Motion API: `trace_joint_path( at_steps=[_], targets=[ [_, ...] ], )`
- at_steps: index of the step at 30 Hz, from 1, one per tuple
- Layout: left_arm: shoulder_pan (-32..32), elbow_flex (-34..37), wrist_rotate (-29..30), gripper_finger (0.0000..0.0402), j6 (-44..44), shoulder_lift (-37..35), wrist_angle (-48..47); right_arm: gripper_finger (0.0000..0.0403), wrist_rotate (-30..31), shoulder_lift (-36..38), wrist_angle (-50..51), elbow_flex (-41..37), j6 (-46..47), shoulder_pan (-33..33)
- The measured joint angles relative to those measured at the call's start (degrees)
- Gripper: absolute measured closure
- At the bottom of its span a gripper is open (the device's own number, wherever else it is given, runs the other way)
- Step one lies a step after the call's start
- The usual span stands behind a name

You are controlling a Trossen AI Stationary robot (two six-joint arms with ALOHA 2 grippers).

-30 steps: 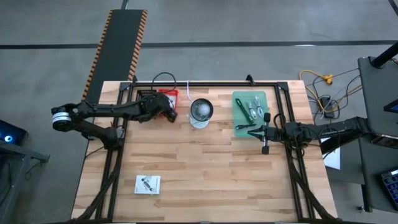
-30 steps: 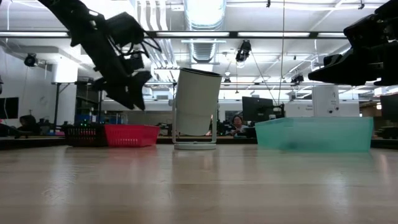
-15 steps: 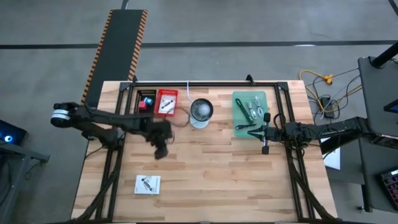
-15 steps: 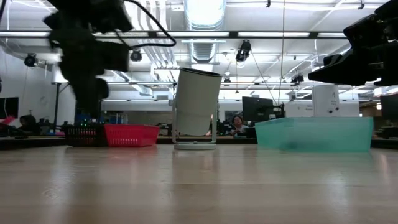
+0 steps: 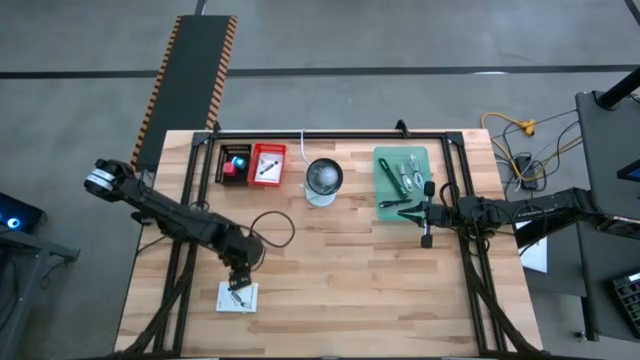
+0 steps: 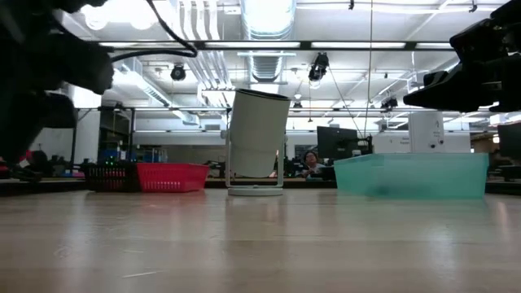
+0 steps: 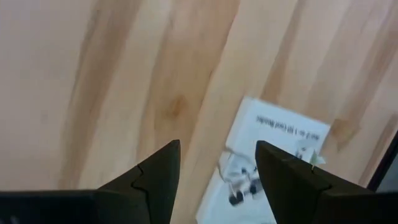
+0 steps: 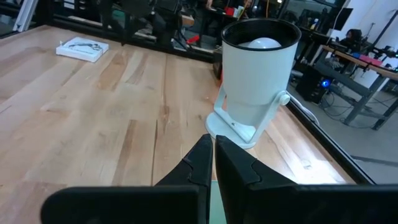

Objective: Pick and place items into bin
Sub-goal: Put the white card reader box into the red bin

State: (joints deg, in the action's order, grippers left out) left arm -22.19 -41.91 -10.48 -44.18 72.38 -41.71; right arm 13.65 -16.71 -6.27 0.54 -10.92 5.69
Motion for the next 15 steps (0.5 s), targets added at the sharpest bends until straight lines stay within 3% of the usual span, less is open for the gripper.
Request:
trace_joint_path(
  at_steps=[4,15],
  targets=[
    [-3.9,0.3,0.8,0.021,-4.9,1.0,-0.9,0.0394,0.0,0.0,-0.1,0.0,1.6,0.0],
    [-9.3,0.7,1.7,0.021,-7.9,6.9,-0.8,0.0394,0.0,0.0,-0.3,0.0,1.7,0.0]
  ],
)
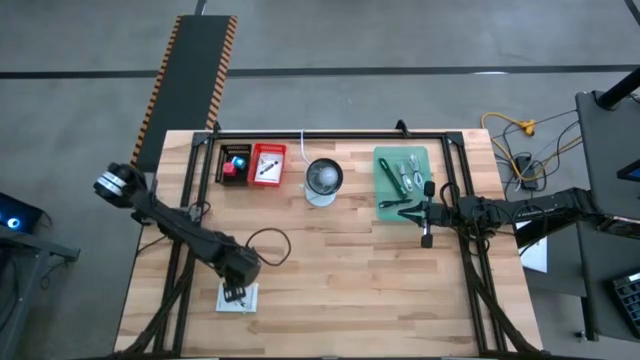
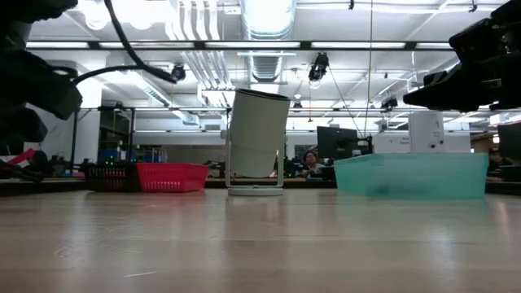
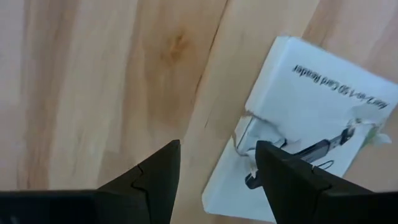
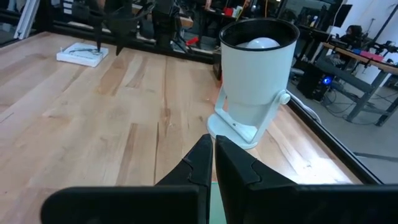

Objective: Pick and place items into bin
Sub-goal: Put the white card reader box into the red bin

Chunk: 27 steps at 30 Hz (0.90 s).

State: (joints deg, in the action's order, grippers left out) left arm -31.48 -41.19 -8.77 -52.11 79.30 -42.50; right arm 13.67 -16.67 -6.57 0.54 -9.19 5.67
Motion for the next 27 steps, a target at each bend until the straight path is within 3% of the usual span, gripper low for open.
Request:
trace_joint_path(
  at_steps=[9,17,20,27],
  targets=[
    [-0.9,0.3,-1.5,0.021,1.5,3.8,6.1,0.0394,1.2,0.0,0.0,0.0,0.2,0.0],
    [-0.9,0.4,-1.9,0.0213,3.0,8.0,5.8,0.0394,1.7,0.0,0.0,0.0,0.2,0.0],
    [-0.6,0.4,-1.8,0.0237,3.0,8.6,5.7,0.0394,1.7,0.0,-0.1,0.0,0.2,0.0],
    [4.7,0.5,-2.2,0.034,-1.7,8.2,6.1,0.0394,1.7,0.0,-0.1,0.0,0.2,0.0]
  ],
)
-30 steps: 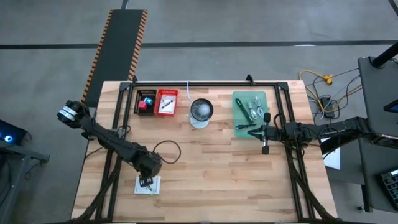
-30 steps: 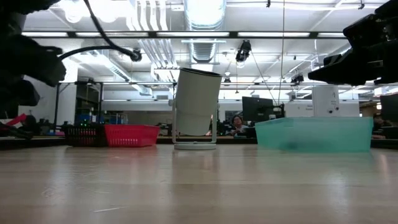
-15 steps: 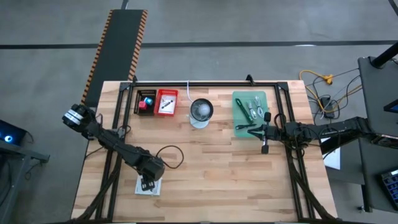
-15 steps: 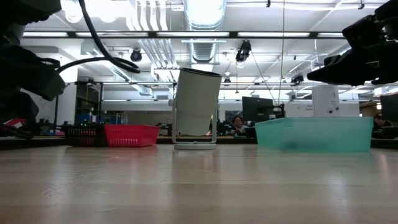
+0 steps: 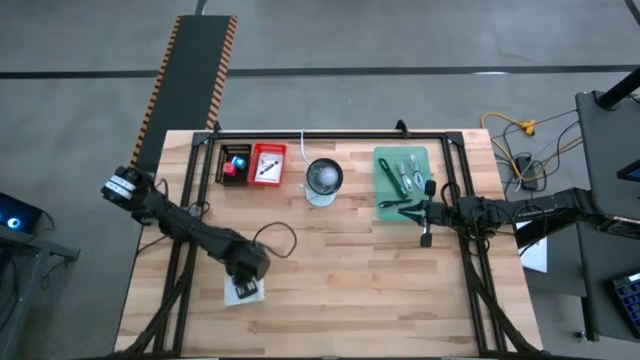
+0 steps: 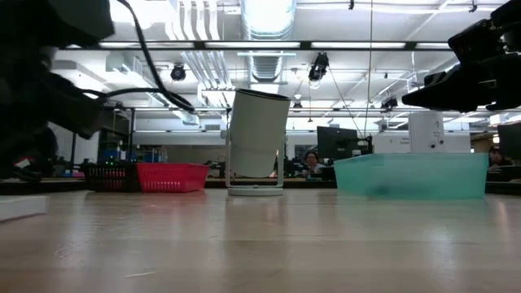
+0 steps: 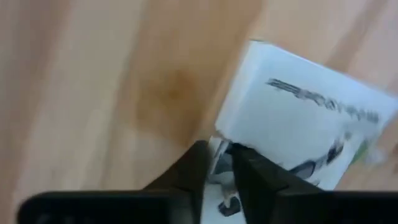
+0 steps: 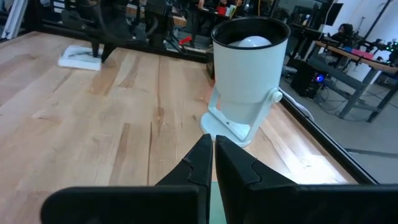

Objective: Pick and place items into bin
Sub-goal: Put the white card reader box into the red bin

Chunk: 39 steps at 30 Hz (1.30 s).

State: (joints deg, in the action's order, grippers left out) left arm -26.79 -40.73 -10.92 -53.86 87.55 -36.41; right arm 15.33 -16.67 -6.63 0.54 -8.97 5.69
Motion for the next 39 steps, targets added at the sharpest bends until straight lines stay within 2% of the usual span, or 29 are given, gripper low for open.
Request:
trace_joint_path(
  at_steps=[4,8,11,13,17,21,26,36,39],
  targets=[
    [3.8,0.0,0.8,0.0392,0.6,0.1,0.7,0.0394,0.0,0.0,0.0,0.0,0.0,0.0],
    [7.8,0.1,-2.0,0.0397,1.1,0.1,3.8,0.0394,0.0,0.0,0.0,0.0,-0.2,0.0],
    [10.2,-0.4,-2.6,0.04,8.5,-0.6,4.9,0.0394,0.0,0.0,0.0,0.0,-0.3,0.0],
    [11.7,-0.6,-0.7,0.04,12.9,-1.8,4.8,0.0394,0.0,0.0,0.0,0.0,-0.9,0.0],
    [14.1,-1.7,7.0,0.0401,19.5,-6.4,4.8,0.0394,0.0,0.0,0.0,0.0,-1.1,0.0],
    [15.8,-1.8,16.5,0.0401,21.5,-12.1,4.2,0.0394,0.0,-0.1,0.0,0.0,-1.1,0.0],
    [16.2,-1.0,38.7,0.0401,14.0,-18.8,4.6,0.0394,-0.1,-0.1,0.1,0.0,-1.1,0.0],
    [16.6,0.7,67.3,0.0402,11.7,-26.1,4.6,0.0394,0.0,-0.3,0.2,0.0,-1.1,0.0],
    [17.9,2.1,71.5,0.0402,8.8,-26.6,4.9,0.0394,0.0,-0.3,0.2,0.0,-1.1,0.0]
  ],
)
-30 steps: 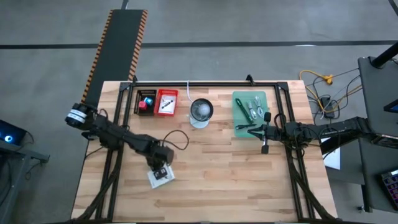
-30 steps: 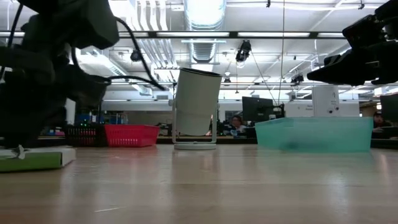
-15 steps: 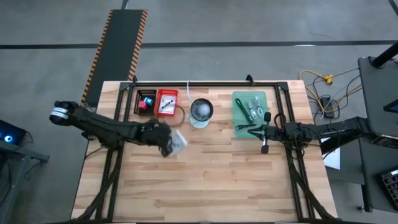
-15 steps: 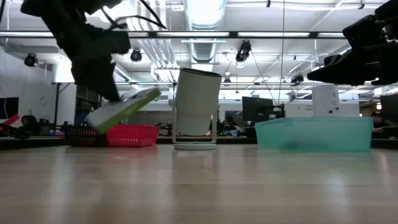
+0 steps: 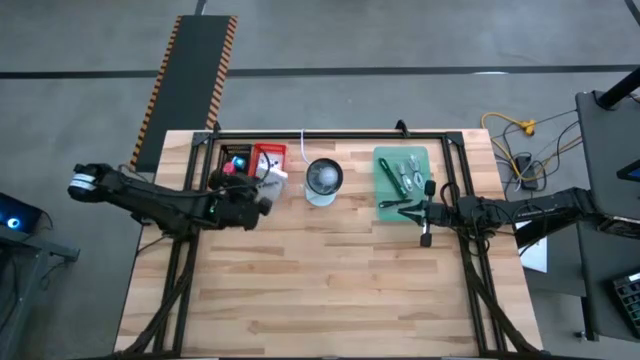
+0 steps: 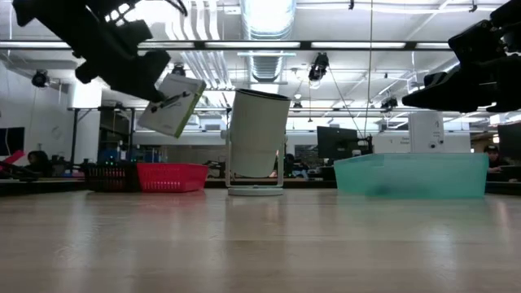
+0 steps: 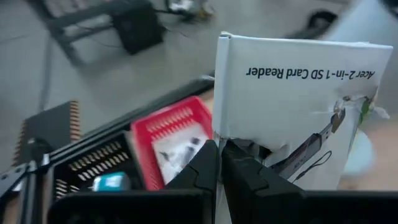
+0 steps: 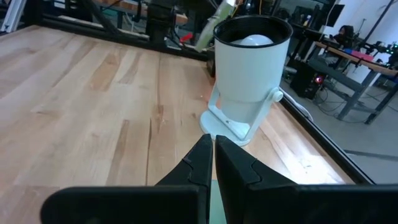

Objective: Pick and place items into bin
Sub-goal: Put the white card reader box into the red bin

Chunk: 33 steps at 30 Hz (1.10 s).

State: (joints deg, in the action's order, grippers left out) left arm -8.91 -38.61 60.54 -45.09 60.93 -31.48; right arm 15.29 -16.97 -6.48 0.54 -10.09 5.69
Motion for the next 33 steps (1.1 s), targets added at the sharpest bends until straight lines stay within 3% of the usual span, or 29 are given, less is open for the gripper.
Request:
trace_joint_path(
  at_steps=[5,16,21,33],
  targets=[
    [2.9,4.2,5.7,0.0401,-1.1,-0.3,5.1,0.0394,0.0,0.0,0.0,0.0,0.0,0.0],
    [11.2,14.0,6.2,0.0401,3.7,-0.2,27.3,0.0394,0.0,0.0,0.0,0.0,0.0,0.0],
    [14.5,17.0,3.3,0.0401,9.7,-0.2,37.5,0.0394,0.0,0.0,0.0,0.0,0.0,0.0],
    [20.0,20.2,-4.4,0.0401,9.4,0.8,42.6,0.0394,0.0,0.0,0.0,0.0,-0.3,0.0]
  ],
)
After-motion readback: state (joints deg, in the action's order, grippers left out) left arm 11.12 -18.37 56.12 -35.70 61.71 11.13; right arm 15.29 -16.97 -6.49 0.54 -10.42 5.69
